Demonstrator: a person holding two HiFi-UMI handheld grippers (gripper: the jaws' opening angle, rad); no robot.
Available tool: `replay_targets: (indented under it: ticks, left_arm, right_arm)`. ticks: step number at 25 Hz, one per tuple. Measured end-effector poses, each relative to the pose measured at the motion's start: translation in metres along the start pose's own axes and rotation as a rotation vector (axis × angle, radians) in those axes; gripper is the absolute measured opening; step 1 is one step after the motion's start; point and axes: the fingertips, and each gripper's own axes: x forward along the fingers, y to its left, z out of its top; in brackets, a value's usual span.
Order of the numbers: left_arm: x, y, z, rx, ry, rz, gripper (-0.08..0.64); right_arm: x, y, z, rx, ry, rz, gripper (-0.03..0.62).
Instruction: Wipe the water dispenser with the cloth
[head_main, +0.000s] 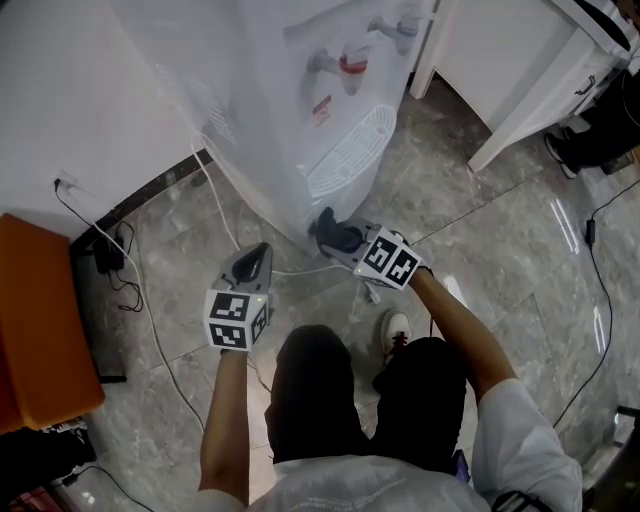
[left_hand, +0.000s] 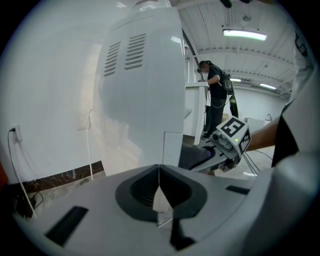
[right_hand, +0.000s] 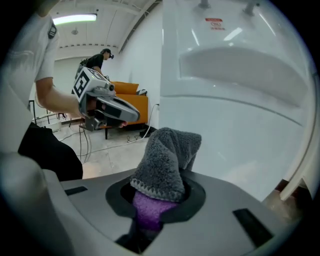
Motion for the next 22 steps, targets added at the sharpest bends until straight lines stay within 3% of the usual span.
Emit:
replay_targets:
  ticks: [7,11,16,22]
  left_arm:
    - [0.017,-0.005,-0.018,0.012,0.042,-0.011,0.017]
    - [0.028,-0.006,-0.023,0.007,0.044,0.006,0.017]
    - [0.043,-0.009,-0.032,0.000,0.050,0.014,0.015]
    - [0.056,-0.010,-0.052,-0.012,0.062,0.033,0.015]
  right_arm:
    - [-0.003,-0.081,-0.053,0.093,0.067,-0.258,0.067]
    - [-0.006,-0.119,-0.077,0.090,0.111,-0.347,0.067]
    - [-0.023,-0.173,-0.108,0.170,0.141,-0.500,0.067]
    - [-0.019,-0.223,-0.153,0.227,0.218,-0.578,0.067]
